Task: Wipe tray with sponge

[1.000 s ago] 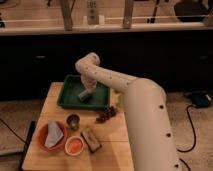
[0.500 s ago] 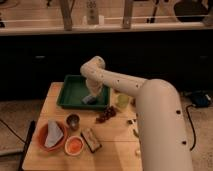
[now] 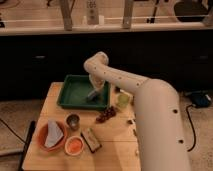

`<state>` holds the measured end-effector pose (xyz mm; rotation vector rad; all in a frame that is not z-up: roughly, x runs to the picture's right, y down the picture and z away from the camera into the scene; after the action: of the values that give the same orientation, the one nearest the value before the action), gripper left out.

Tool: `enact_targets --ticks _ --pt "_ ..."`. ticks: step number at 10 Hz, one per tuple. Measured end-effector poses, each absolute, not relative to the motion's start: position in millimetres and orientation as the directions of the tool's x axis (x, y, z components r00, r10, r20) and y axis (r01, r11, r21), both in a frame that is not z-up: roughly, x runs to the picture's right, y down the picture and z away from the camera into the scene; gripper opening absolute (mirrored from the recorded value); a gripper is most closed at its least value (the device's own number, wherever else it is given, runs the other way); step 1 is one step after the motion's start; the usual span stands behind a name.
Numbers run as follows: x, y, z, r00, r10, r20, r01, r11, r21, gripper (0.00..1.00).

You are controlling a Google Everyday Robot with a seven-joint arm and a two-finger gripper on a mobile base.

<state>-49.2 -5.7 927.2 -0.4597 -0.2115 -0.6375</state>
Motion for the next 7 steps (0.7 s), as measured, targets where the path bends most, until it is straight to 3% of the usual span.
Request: enact_targets --ticks 4,7 --pt "-102 -9 931 0.736 -0.569 0.366 0.673 0.671 -0.311 0.03" --pt "-113 17 917 0.679 -0.607 0.413 0.729 0.623 -0.282 0.03"
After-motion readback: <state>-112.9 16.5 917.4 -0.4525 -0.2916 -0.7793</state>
